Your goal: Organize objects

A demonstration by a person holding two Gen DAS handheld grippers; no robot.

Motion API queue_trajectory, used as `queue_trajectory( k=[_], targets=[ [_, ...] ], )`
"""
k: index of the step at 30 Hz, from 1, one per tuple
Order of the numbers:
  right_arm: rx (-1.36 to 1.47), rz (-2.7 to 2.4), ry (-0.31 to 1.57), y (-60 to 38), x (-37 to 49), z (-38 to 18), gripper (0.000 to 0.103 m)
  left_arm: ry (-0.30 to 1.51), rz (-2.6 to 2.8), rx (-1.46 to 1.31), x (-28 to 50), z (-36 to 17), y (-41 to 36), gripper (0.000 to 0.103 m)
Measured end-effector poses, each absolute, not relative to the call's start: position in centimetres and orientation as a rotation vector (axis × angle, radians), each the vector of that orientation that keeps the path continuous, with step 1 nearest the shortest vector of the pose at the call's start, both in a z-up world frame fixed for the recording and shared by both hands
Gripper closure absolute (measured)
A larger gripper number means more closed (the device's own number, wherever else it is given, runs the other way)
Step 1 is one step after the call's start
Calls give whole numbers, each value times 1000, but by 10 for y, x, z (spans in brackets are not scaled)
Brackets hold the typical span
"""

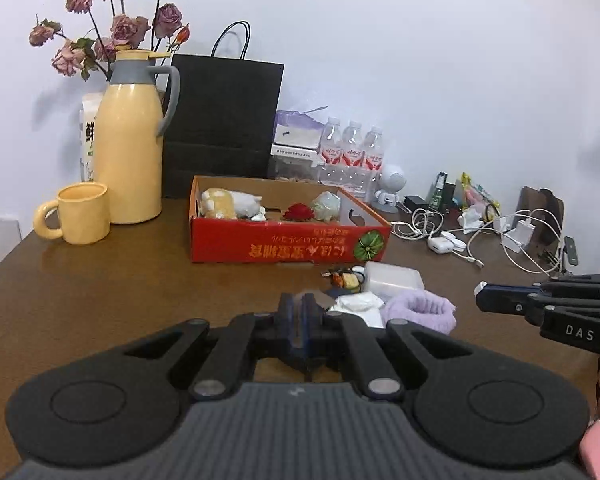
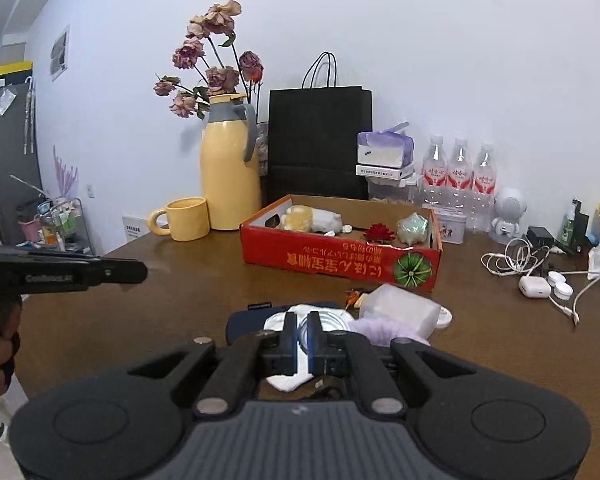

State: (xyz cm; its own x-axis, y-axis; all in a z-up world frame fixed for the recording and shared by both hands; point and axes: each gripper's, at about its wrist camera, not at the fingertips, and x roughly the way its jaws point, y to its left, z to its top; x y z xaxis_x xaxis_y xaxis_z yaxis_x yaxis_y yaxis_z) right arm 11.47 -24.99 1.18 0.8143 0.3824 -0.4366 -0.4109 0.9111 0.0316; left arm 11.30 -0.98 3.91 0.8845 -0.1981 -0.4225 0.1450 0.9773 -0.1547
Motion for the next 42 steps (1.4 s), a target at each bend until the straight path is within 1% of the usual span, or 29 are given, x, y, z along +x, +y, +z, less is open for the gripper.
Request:
queue_trajectory(
  k=[4, 8, 11, 15, 20, 25, 29, 30, 31, 32, 33, 34, 36, 37, 38, 39, 41, 42],
  targets=[
    [-73, 440, 449, -245, 145, 13, 100, 427, -173, -127, 127, 38, -10, 98],
    [-73, 459, 421, -235, 175, 14, 100, 464, -163, -140, 149, 29, -1, 98],
    [-100, 466, 403, -232, 201, 17, 100, 465, -183, -112, 178, 33, 3, 98],
    [-130, 468, 392, -238, 254, 31, 100, 454, -243, -92, 244, 51, 5, 98],
    [-136, 458, 435, -236, 346, 48, 100, 486, -270, -127, 360, 60, 0, 98],
    [-181, 443, 552, -217, 449, 32, 100, 721, -255, -154, 497, 25, -22, 97],
    [-175, 395, 722, -210, 529, -5, 99, 868, -184, -115, 568, -10, -37, 96],
    [-167, 376, 756, -211, 544, -15, 99, 895, -190, -111, 580, -17, -40, 94],
    [-162, 338, 772, -212, 557, -23, 94, 915, -187, -124, 591, -23, -40, 88],
    [-148, 297, 787, -216, 567, -31, 84, 932, -175, -147, 595, -25, -38, 85],
    [-127, 267, 799, -220, 574, -36, 81, 924, -179, -171, 593, -23, -36, 80],
    [-97, 248, 804, -226, 577, -38, 79, 893, -203, -184, 586, -17, -34, 68],
    [-37, 244, 783, -236, 570, -32, 64, 835, -223, -155, 568, -3, -32, 50],
    [-16, 250, 754, -240, 563, -26, 59, 803, -211, -124, 556, 5, -33, 49],
    [0, 256, 722, -244, 554, -18, 47, 773, -210, -96, 544, 14, -34, 49],
    [11, 257, 696, -246, 544, -9, 44, 749, -210, -86, 532, 24, -34, 49],
    [18, 271, 653, -249, 518, 10, 44, 704, -213, -116, 498, 45, -26, 45],
    [16, 285, 632, -249, 503, 21, 44, 672, -224, -138, 477, 54, -21, 40]
  ],
)
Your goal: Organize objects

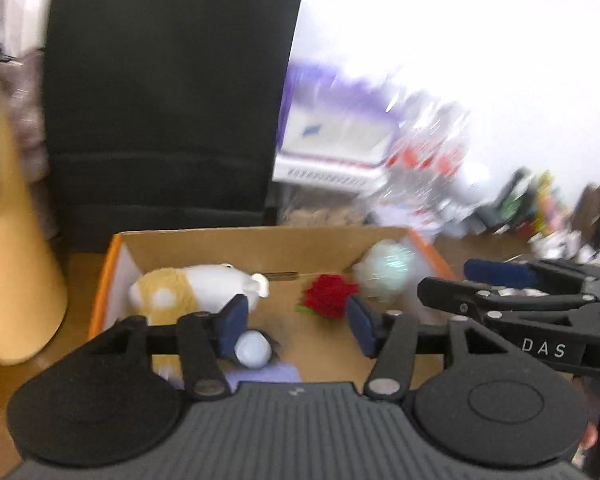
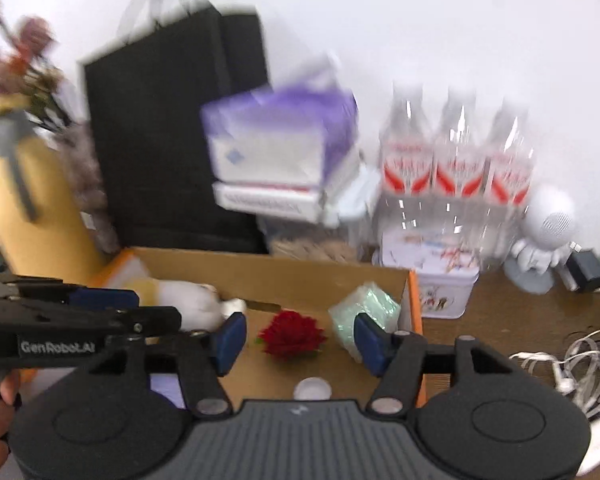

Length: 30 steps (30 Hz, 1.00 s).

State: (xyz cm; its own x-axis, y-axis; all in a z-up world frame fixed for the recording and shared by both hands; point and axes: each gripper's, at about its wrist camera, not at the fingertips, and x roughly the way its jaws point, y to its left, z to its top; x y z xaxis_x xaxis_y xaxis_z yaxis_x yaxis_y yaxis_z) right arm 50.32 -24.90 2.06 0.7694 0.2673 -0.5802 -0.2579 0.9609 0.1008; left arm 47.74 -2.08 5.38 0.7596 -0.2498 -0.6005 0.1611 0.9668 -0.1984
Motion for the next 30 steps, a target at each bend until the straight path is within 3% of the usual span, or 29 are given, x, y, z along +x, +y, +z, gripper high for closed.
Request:
queue_trajectory(
  k=[1, 3, 5, 9, 11, 17, 23, 30],
  targets=[
    [12, 304, 601, -248, 480, 32, 44, 628, -238, -168, 450, 62, -15, 29],
    [3, 350, 553, -247, 438, 50, 35, 583, -234, -179, 399, 70, -14, 18],
    [15, 421, 492, -247, 381, 65, 20, 543, -244, -166, 355, 76, -19, 17],
    [8, 512, 375, -249, 275, 78, 13, 417, -215, -178, 250, 75, -15, 1],
    [-14, 524, 358, -250, 233, 73, 13, 347, -136, -155, 200, 64, -15, 0],
    [-132, 354, 400, -251, 148, 41, 13, 397, 29, -25, 115, 25, -24, 0],
    [95, 463, 496, -263, 88, 32, 11, 386, -9, 11, 74, 22, -32, 0],
    [89, 275, 439, -275, 63, 26, 4, 392, -60, 14, 64, 11, -40, 0]
  ],
)
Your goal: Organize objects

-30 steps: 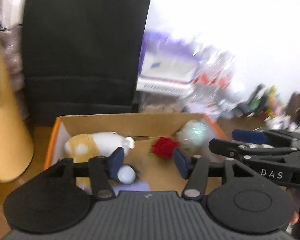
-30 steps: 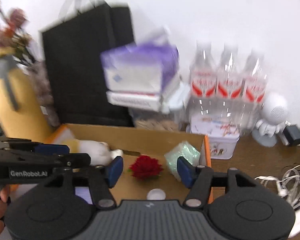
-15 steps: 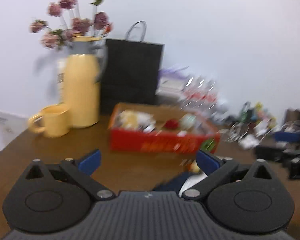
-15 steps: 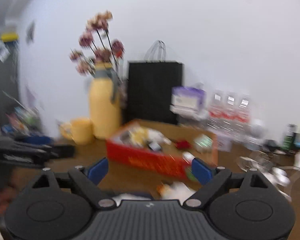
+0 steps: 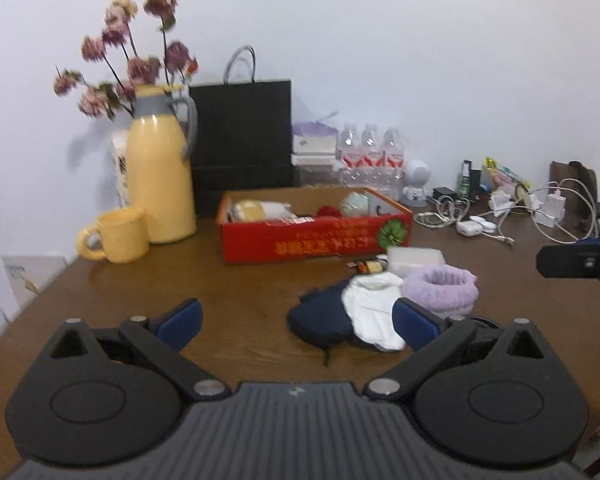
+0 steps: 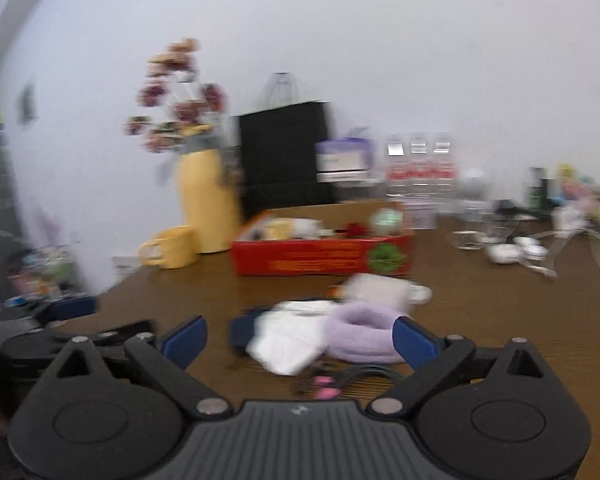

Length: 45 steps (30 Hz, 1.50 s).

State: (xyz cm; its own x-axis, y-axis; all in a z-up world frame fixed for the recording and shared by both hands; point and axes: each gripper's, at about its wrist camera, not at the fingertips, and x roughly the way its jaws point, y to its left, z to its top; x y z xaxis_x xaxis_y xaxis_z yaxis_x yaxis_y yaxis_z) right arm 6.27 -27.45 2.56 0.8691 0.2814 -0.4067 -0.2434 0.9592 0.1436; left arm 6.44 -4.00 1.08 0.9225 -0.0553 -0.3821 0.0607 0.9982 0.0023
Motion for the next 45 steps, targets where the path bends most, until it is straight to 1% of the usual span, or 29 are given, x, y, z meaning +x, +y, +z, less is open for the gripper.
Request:
queue_trajectory(
  k=[4, 7, 11, 14, 16, 18, 19, 21, 23, 25, 29, 30, 31, 33, 34, 35, 37, 38, 39, 42, 45],
  targets=[
    [73, 139, 470, -284, 77, 2, 4, 475, -123, 39, 92, -12, -58, 0],
    [84, 113, 494, -296, 94, -13, 4, 484, -150, 83, 116, -22, -72, 0],
    [95, 110, 512, -309, 131, -22, 4, 459, -248, 47, 167, -13, -74, 0],
    [134, 179, 506, -310, 176, -18, 4, 505, -355, -11, 227, -10, -71, 0],
    [198, 209, 517, -307, 215, -22, 3, 541, -333, 30, 265, -16, -75, 5],
    [224, 197, 598, -296, 257, -35, 3, 570, -299, 69, 294, -23, -76, 8],
    [204, 182, 646, -288, 276, -42, 4, 584, -293, 78, 306, -26, -77, 18],
    [179, 160, 649, -273, 303, -51, 5, 624, -295, 99, 326, -34, -77, 26],
    [165, 152, 629, -267, 317, -59, 6, 647, -330, 111, 336, -40, -75, 31],
    [111, 146, 641, -265, 321, -68, 10, 653, -395, 103, 339, -44, -76, 31],
    [107, 88, 635, -293, 311, -70, 12, 654, -482, 101, 340, -51, -89, 31],
    [124, 54, 627, -302, 308, -71, 11, 669, -490, 120, 342, -54, -94, 34],
    [159, 38, 625, -311, 308, -73, 11, 685, -498, 121, 345, -56, -97, 52],
    [295, 32, 638, -332, 307, -83, 11, 731, -525, 99, 351, -60, -99, 69],
    [345, 37, 653, -337, 307, -88, 10, 738, -538, 80, 352, -60, -97, 74],
    [328, 35, 630, -335, 303, -89, 12, 741, -542, 70, 353, -61, -97, 75],
    [270, 28, 638, -324, 302, -90, 12, 738, -546, 62, 353, -60, -96, 92],
    [249, 39, 638, -319, 302, -91, 13, 733, -538, 68, 354, -60, -97, 94],
    [231, 55, 639, -314, 303, -90, 13, 730, -529, 69, 353, -60, -97, 102],
    [164, 84, 598, -304, 305, -82, 12, 733, -516, 45, 353, -58, -94, 102],
    [28, 104, 555, -295, 310, -71, 12, 716, -496, 32, 349, -48, -87, 102]
  ],
)
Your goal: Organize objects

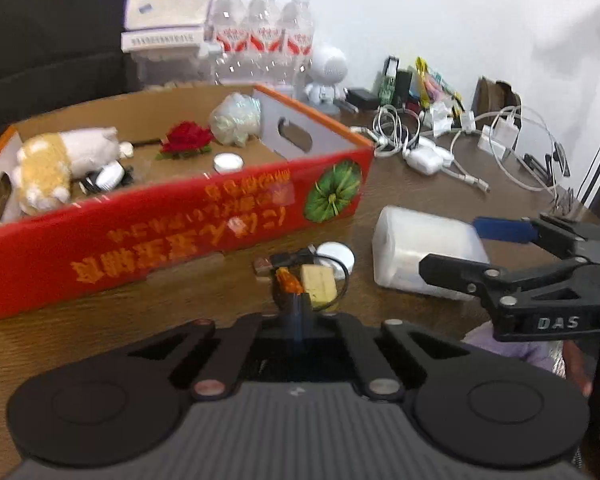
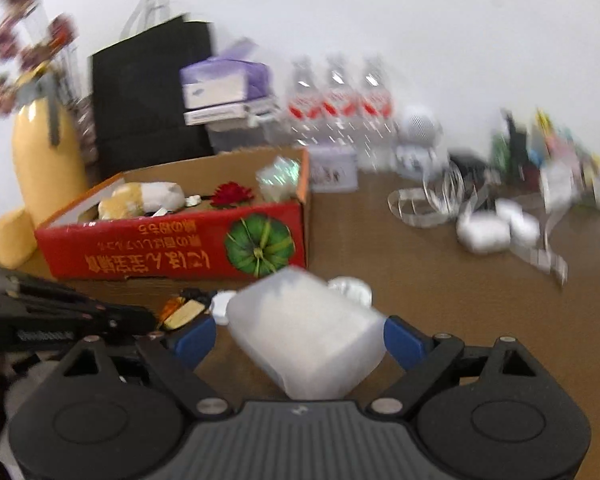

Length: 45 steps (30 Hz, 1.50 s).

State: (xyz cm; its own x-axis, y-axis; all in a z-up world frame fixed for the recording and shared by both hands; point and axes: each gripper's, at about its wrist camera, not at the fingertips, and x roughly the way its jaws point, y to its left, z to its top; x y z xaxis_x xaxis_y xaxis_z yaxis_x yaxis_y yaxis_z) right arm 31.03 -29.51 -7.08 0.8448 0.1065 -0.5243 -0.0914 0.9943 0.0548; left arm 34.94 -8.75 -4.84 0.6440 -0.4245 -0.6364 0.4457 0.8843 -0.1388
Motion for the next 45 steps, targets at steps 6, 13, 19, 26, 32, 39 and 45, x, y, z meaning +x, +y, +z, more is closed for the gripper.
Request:
queue_trajectory(
  k=[6, 13, 19, 26, 32, 39, 45],
  targets=[
    [-34, 182, 596, -303, 333, -74, 12, 706, -454, -24, 366, -40, -78, 99],
    [-12, 217, 671, -295, 333, -91, 31, 792, -514, -48, 385, -57, -98, 82],
    [-35, 213, 633, -298, 332, -86, 32, 789, -478, -110, 378, -56, -85, 95],
    [-126, 268, 493, -295, 332, -69, 13, 715, -472, -203, 352, -30, -58, 95],
    [-270, 370, 543, -285, 354, -76, 19, 615, -430, -278, 327, 3, -27, 95],
    [-251, 365, 600, -283, 316, -64, 32, 569, -362, -319, 261, 18, -11, 95],
    [-213, 288, 628, -303, 281, -65, 15, 559, -320, -363, 201, 11, 6, 95]
  ],
)
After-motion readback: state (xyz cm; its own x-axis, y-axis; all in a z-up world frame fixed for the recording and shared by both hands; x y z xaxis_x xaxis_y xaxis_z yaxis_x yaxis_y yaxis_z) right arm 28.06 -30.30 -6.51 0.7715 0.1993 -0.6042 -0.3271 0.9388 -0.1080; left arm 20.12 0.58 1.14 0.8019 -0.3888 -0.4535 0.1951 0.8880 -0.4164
